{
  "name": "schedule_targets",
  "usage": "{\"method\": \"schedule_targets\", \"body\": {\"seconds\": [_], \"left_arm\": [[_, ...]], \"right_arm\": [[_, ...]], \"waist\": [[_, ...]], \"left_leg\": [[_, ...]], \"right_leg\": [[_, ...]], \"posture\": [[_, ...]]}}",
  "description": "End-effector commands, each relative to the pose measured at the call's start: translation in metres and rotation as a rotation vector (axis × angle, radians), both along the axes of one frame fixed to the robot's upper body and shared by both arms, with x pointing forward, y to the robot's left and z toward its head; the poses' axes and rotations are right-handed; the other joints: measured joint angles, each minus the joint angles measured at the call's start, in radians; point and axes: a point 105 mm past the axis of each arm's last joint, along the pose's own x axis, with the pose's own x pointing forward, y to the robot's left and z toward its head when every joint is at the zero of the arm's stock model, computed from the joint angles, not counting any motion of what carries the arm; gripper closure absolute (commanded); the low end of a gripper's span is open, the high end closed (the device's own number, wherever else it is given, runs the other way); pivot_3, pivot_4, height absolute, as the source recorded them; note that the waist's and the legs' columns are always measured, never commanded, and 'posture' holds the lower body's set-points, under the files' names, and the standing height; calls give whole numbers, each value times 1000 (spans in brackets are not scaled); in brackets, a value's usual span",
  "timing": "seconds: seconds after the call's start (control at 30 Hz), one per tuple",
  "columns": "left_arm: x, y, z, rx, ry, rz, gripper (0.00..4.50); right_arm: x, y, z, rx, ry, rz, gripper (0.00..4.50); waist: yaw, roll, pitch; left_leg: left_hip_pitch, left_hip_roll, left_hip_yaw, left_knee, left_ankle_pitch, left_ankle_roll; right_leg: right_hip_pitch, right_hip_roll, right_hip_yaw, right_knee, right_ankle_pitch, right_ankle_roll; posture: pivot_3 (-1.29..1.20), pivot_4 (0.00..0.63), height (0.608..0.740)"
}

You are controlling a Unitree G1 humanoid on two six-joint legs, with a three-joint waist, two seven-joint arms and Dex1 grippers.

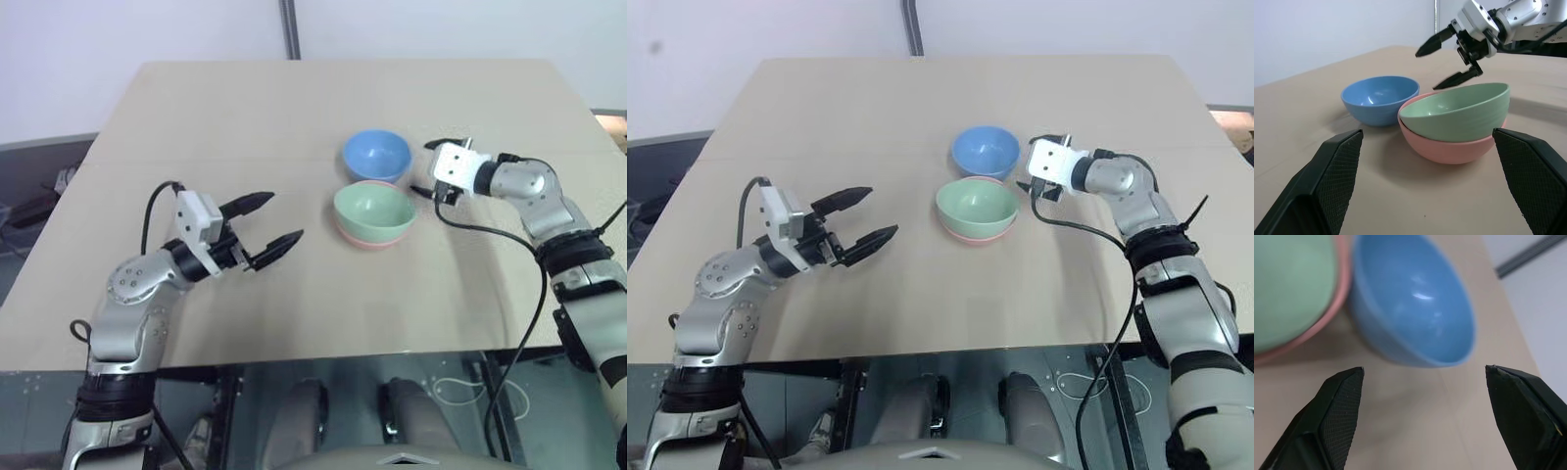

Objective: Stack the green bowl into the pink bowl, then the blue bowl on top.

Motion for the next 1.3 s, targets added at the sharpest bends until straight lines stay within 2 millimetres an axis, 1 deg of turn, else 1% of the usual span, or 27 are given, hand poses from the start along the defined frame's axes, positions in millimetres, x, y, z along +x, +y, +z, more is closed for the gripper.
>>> {"method": "schedule_targets", "body": {"seconds": [0.03, 0.1, 0.3, 0.4, 0.47, 0.53, 0.67, 0.7, 0.73, 0.87, 0.93, 1.0, 1.07, 1.13, 1.2, 1.23, 1.27, 1.3], "left_arm": [[-10, 1, 14, 3, -52, 8, 0], [-12, 2, 14, -1, -49, 17, 0], [-20, 5, 13, -3, -42, 49, 0], [-25, 7, 13, -4, -43, 68, 0], [-26, 8, 13, -7, -44, 79, 0], [-27, 8, 13, -7, -44, 83, 0], [-28, 8, 12, -7, -45, 93, 0], [-28, 9, 12, -8, -45, 95, 0], [-28, 8, 12, -9, -45, 96, 0], [-25, 6, 11, -15, -43, 87, 0], [-23, 4, 10, -16, -41, 82, 0], [-21, 3, 9, -18, -42, 74, 0], [-18, 2, 9, -23, -40, 67, 0], [-16, 1, 9, -25, -40, 63, 0], [-13, 1, 7, -25, -37, 60, 0], [-12, 1, 6, -24, -35, 57, 0], [-11, 0, 5, -25, -34, 50, 0], [-10, -1, 5, -27, -33, 44, 0]], "right_arm": [[4, 17, 7, -77, -88, 70, 207], [8, 23, 2, -115, -104, 73, 207], [22, 32, 5, -202, -214, 32, 207], [23, 35, 2, -256, -238, 40, 207], [24, 35, 0, -274, -241, 37, 738], [25, 34, -1, -295, -244, 33, 1505], [25, 29, -3, -336, -258, 35, 3393], [26, 28, -1, -345, -273, 36, 4032], [26, 26, 1, -350, -285, 36, 4445], [27, 17, 20, -351, -343, 29, 4481], [25, 11, 34, -335, -370, 30, 4481], [22, 8, 49, -280, -380, 41, 4481], [11, 11, 60, -180, -330, 97, 4481], [-8, 17, 66, -93, -266, 188, 4481], [-43, 29, 69, -18, -171, 318, 4481], [-59, 34, 68, -8, -136, 370, 4481], [-75, 37, 63, -15, -72, 409, 4481], [-86, 38, 59, -25, -33, 425, 4481]], "waist": [[-4, 0, 0], [-4, 0, 0], [-2, 0, 1], [-1, 0, 1], [-1, 0, 1], [-1, 0, 1], [-2, 0, 1], [-2, 0, 1], [-3, 1, 1], [-2, 1, 1], [-1, 1, 1], [-1, 1, 1], [-2, 1, 1], [-1, 1, 1], [1, 1, 1], [5, 1, 1], [7, 2, 1], [9, 2, 2]], "left_leg": [[0, 0, 0, 0, 0, 0], [2, 0, 2, -2, 0, 0], [3, 0, 1, -4, 1, -3], [3, 0, 1, -5, 3, -5], [3, 0, 1, -6, 3, -5], [3, 0, 1, -6, 3, -5], [3, 0, 1, -6, 3, -6], [3, 0, 2, -6, 3, -6], [3, 0, 1, -6, 3, -6], [3, 0, 1, -7, 3, -6], [3, 0, 2, -7, 3, -6], [2, 0, 1, -7, 3, -6], [2, 0, 1, -7, 3, -5], [2, 0, 1, -7, 1, -2], [2, 1, 0, -7, 1, -1], [1, 1, -2, -7, 0, -1], [0, 2, -4, -7, 0, -1], [-1, 2, -4, -7, 0, -1]], "right_leg": [[0, 0, 1, 0, 0, 0], [0, 0, 2, 1, 0, 0], [0, 0, 2, 1, 0, 0], [0, -1, 2, -1, 0, 0], [0, -1, 2, -1, 0, 0], [0, -1, 2, -2, 0, 0], [0, -1, 2, -2, 0, 0], [0, -1, 2, -2, 0, 0], [0, 0, 2, -2, 0, 0], [0, 0, 2, -2, 0, 0], [0, -1, 2, -2, 0, 0], [0, -1, 2, -2, 0, 0], [0, -1, 2, -2, 0, 0], [0, 0, 1, -3, 0, 0], [0, 0, 1, -3, 0, 0], [1, 0, 1, -5, 0, 0], [2, -1, 0, -7, 0, 0], [1, -1, -1, -8, 0, 0]], "posture": [[0, 150, 740], [0, 150, 740], [0, 150, 740], [0, 150, 740], [0, 150, 740], [0, 150, 740], [0, 150, 740], [0, 150, 740], [0, 150, 740], [0, 150, 740], [0, 150, 740], [0, 150, 740], [0, 150, 740], [0, 150, 740], [0, 150, 740], [0, 150, 740], [0, 150, 740], [0, 150, 740]]}}
